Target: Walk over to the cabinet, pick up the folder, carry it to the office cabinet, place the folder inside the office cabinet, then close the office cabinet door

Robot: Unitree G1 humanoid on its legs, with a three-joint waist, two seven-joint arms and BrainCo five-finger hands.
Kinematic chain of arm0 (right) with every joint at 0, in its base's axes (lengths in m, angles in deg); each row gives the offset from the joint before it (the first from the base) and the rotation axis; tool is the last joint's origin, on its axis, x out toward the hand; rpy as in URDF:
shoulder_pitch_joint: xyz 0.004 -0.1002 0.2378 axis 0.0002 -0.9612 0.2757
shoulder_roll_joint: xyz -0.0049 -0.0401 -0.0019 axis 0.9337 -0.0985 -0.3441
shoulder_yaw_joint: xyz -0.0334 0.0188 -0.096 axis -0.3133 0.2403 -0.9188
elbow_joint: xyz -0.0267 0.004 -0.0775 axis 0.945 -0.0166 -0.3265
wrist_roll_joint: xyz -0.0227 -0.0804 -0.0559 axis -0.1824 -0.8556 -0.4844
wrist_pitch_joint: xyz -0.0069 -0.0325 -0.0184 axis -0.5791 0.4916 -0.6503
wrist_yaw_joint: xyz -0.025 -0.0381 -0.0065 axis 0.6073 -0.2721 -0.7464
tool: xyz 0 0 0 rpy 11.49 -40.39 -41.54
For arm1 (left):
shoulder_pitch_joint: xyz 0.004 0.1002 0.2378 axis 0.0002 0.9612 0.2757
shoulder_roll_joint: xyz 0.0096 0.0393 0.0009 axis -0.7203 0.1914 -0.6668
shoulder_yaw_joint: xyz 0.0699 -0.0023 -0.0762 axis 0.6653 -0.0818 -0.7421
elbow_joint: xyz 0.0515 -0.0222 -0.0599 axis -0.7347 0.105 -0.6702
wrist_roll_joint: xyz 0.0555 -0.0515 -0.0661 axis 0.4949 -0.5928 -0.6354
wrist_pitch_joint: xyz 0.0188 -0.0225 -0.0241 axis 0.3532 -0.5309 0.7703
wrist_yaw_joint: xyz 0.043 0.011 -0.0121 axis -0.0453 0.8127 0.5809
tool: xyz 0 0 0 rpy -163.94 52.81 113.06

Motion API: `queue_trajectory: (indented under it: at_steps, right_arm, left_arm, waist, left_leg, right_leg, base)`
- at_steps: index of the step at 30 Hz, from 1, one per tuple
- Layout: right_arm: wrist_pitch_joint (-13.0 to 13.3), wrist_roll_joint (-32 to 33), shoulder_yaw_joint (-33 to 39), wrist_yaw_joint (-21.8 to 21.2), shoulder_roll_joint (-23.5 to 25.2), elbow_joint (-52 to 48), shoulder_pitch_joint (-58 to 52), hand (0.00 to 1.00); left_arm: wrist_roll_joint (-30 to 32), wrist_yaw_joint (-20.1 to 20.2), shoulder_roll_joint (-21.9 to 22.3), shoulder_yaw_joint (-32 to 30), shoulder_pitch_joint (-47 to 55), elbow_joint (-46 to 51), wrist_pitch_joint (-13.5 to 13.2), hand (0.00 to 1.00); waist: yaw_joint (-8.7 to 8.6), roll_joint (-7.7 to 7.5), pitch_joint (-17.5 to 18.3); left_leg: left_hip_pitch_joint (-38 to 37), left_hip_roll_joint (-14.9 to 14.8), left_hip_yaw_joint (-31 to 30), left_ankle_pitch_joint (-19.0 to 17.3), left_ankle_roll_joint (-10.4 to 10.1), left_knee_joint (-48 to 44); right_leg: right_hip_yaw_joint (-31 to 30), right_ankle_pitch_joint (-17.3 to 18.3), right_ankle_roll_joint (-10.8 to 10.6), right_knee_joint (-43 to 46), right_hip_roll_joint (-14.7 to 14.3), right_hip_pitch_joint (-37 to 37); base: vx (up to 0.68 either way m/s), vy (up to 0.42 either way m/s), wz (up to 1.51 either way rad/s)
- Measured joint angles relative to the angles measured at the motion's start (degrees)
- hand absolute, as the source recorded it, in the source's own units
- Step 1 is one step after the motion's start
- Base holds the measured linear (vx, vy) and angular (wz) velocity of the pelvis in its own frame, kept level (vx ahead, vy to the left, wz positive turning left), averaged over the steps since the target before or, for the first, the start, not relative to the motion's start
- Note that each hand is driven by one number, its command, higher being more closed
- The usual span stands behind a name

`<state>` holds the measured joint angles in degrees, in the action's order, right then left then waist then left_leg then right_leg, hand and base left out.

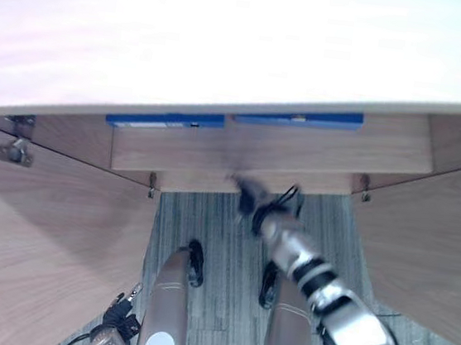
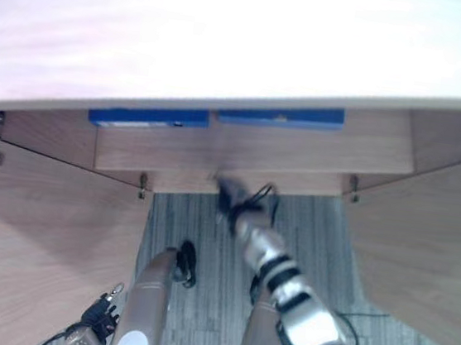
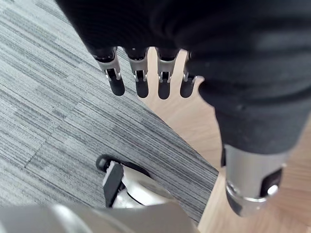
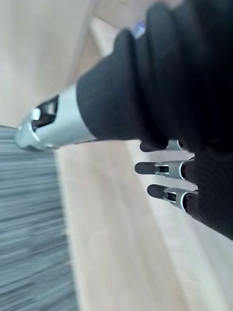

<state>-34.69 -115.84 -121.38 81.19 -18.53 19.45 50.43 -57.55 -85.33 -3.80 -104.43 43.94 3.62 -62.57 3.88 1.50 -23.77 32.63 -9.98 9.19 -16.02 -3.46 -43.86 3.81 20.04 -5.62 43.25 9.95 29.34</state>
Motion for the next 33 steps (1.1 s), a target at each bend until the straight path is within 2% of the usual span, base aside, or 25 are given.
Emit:
queue_trajectory:
  at_steps: [1, 3, 4, 5, 7, 10, 13, 16, 18, 20, 21, 24, 26, 27, 28, 29, 30, 31, 33]
  right_arm:
    - [0.32, 1.14, -1.45, -1.52, 1.32, 0.04, -4.15, 0.00]
    - [0.98, 9.97, -0.80, -3.32, 3.42, 0.05, -10.77, 0.00]
    - [1.21, 15.65, 2.75, -3.13, 3.79, 0.16, -12.60, 0.00]
    - [1.26, 18.57, 5.17, -2.69, 3.78, 0.34, -13.29, 0.00]
    - [1.42, 28.98, 14.28, 0.95, 3.42, 3.77, -14.30, 0.00]
    - [2.22, 35.99, 21.59, 3.38, 1.45, 8.95, -16.24, 0.00]
    - [3.48, 41.05, 30.31, 4.47, 1.41, 16.78, -21.24, 0.00]
    - [3.71, 43.58, 39.18, 7.57, 2.19, 23.95, -25.13, 0.00]
    - [3.58, 45.56, 51.94, 10.52, 2.94, 30.12, -29.11, 0.00]
    - [3.17, 47.13, 61.57, 11.66, 3.58, 30.85, -30.78, 0.00]
    - [3.01, 47.78, 64.52, 12.12, 3.71, 30.53, -32.73, 0.00]
    - [3.11, 51.75, 66.43, 12.50, 4.35, 30.38, -35.94, 0.00]
    - [3.44, 54.71, 66.59, 12.29, 5.53, 30.35, -36.48, 0.00]
    - [3.67, 56.17, 68.59, 12.07, 6.01, 30.20, -36.73, 0.00]
    - [3.69, 56.84, 71.01, 11.96, 6.32, 29.50, -36.91, 0.00]
    - [3.73, 57.58, 71.66, 11.96, 6.55, 28.70, -37.18, 0.00]
    - [3.98, 58.76, 72.45, 12.10, 6.72, 27.81, -37.31, 0.00]
    - [4.45, 60.29, 72.16, 12.39, 6.62, 26.83, -37.15, 0.00]
    - [4.98, 61.34, 72.02, 12.70, 6.31, 25.97, -37.05, 0.00]
  left_arm:
    - [0.61, 0.00, -0.37, -0.02, 0.10, 0.09, -0.01, 0.00]
    - [1.31, -0.01, -0.87, 0.24, 0.22, 0.43, -0.02, 0.00]
    - [1.55, 0.01, -1.44, 1.07, 0.21, 0.40, -0.02, 0.00]
    - [1.61, 0.04, -1.72, 1.59, 0.20, 0.35, -0.05, 0.00]
    - [1.94, 0.10, -1.98, 2.95, 0.14, -0.07, -0.31, 0.00]
    - [3.35, 0.23, -1.75, 5.27, -0.47, -0.16, -0.69, 0.00]
    - [5.58, 0.23, -1.19, 7.11, -1.24, -1.85, -1.51, 0.00]
    - [8.13, 0.07, -0.79, 8.05, -1.81, -3.21, -1.72, 0.00]
    - [10.33, -0.33, 0.05, 8.15, -1.43, -4.80, -1.77, 0.00]
    - [12.13, -0.50, 0.26, 8.14, -0.60, -5.85, -1.72, 0.00]
    - [13.09, -0.47, 0.46, 8.25, 0.25, -6.38, -1.67, 0.00]
    - [13.31, -0.42, 0.04, 8.15, 1.12, -6.93, -1.76, 0.00]
    - [13.30, -0.33, -0.27, 7.17, 1.61, -7.11, -1.80, 0.00]
    - [13.30, -0.14, -0.37, 5.41, 2.07, -7.61, -1.80, 0.00]
    - [13.36, -0.02, 0.04, 2.65, 2.64, -8.11, -1.76, 0.00]
    - [13.53, 0.01, 0.55, 1.42, 3.15, -8.11, -1.76, 0.00]
    - [14.05, 0.02, 1.40, -0.24, 3.74, -8.08, -1.77, 0.00]
    - [14.12, 0.00, 2.51, -1.63, 3.61, -8.02, -1.80, 0.00]
    - [13.79, -0.01, 3.92, -3.23, 3.71, -8.03, -1.92, 0.00]
  waist:
    - [0.09, -0.52, 0.27]
    - [0.02, -1.84, 1.02]
    - [-0.45, -2.47, 1.54]
    - [-0.66, -2.77, 2.11]
    - [-1.60, -3.68, 5.30]
    - [-3.10, -4.92, 8.75]
    - [-4.11, -4.98, 13.15]
    - [-4.64, -4.89, 15.75]
    - [-5.26, -4.66, 17.22]
    - [-6.06, -4.63, 17.61]
    - [-6.18, -4.58, 18.27]
    - [-6.31, -4.25, 19.60]
    - [-6.53, -4.25, 19.60]
    - [-6.30, -4.17, 19.38]
    - [-5.94, -3.41, 19.08]
    - [-5.69, -2.60, 19.15]
    - [-5.03, -1.49, 19.22]
    - [-4.66, -0.68, 18.85]
    - [-4.42, 0.83, 19.44]
  left_leg:
    - [-2.04, 0.31, -0.02, 0.74, -0.28, 2.06]
    - [-6.38, 1.10, 0.11, 3.37, -0.66, 8.23]
    - [-8.91, 1.62, 0.14, 5.50, -0.94, 12.62]
    - [-10.19, 1.83, 0.29, 6.63, -1.05, 14.88]
    - [-14.24, 1.97, 1.18, 10.88, -1.38, 23.59]
    - [-20.58, 2.92, 2.84, 16.14, -1.52, 34.65]
    - [-25.53, 3.93, 3.73, 20.48, -1.68, 43.81]
    - [-26.46, 4.17, 3.75, 21.55, -1.64, 45.95]
    - [-28.15, 4.41, 3.96, 21.99, -1.50, 47.49]
    - [-30.70, 4.56, 4.66, 21.99, -1.51, 48.68]
    - [-31.84, 4.63, 5.41, 21.63, -1.65, 48.80]
    - [-33.24, 4.56, 7.64, 20.77, -1.96, 48.79]
    - [-33.71, 3.76, 10.62, 18.44, -2.11, 46.07]
    - [-32.77, 2.27, 12.65, 14.58, -2.22, 39.39]
    - [-31.95, -0.22, 13.42, 9.82, -1.88, 31.42]
    - [-31.44, -1.29, 12.57, 7.71, -1.41, 28.02]
    - [-30.43, -2.07, 8.16, 5.03, -0.20, 23.57]
    - [-29.28, -1.91, 2.15, 2.55, 0.06, 20.73]
    - [-29.85, -0.41, -6.73, -1.14, -1.14, 21.25]
  right_leg:
    - [0.56, -0.44, 0.10, -1.90, 0.05, -2.15]
    - [1.73, -2.43, 0.25, -7.26, 0.05, -6.42]
    - [2.38, -4.26, 0.47, -11.34, -0.14, -8.95]
    - [2.53, -5.34, 0.44, -13.42, -0.33, -10.05]
    - [2.60, -10.33, 0.59, -22.50, -1.86, -13.94]
    - [2.35, -15.40, 0.51, -32.29, -2.70, -19.00]
    - [2.25, -18.18, 0.58, -38.28, -3.33, -22.15]
    - [2.22, -18.75, 0.69, -39.60, -3.77, -22.61]
    - [1.90, -18.88, 0.76, -40.37, -3.98, -23.75]
    - [1.03, -19.00, 0.75, -41.15, -4.07, -25.34]
    - [0.33, -18.99, 0.75, -41.74, -4.09, -26.24]
    - [-2.03, -19.25, 0.97, -42.57, -4.35, -26.66]
    - [-5.03, -19.55, 1.25, -42.53, -4.92, -26.61]
    - [-7.57, -19.55, 1.32, -41.76, -5.49, -26.69]
    - [-10.25, -19.43, 1.50, -40.62, -6.87, -27.42]
    - [-11.65, -19.34, 1.64, -40.15, -7.67, -27.46]
    - [-14.56, -19.36, 1.66, -39.57, -8.88, -27.34]
    - [-16.76, -19.40, 1.66, -38.72, -9.55, -26.99]
    - [-18.81, -19.46, 1.48, -38.13, -10.79, -26.12]
  base:
    - [0.12, -0.051, 0.22]
    - [0.10, -0.061, 0.16]
    - [0.06, -0.047, 0.08]
    - [0.07, -0.053, 0.01]
    - [0.06, -0.042, -0.17]
    - [0.05, 0.010, -0.19]
    - [0.05, 0.030, -0.14]
    - [0.01, 0.005, -0.02]
    - [-0.02, -0.017, -0.08]
    - [-0.03, 0.003, -0.19]
    - [-0.02, 0.012, -0.21]
    - [-0.01, 0.017, -0.43]
    - [-0.01, -0.001, -0.82]
    - [0.01, -0.044, -1.11]
    - [0.02, -0.050, -1.20]
    - [0.03, -0.009, -1.33]
    - [0.05, 0.092, -1.27]
    - [0.03, 0.135, -1.15]
    - [-0.02, 0.195, -0.79]
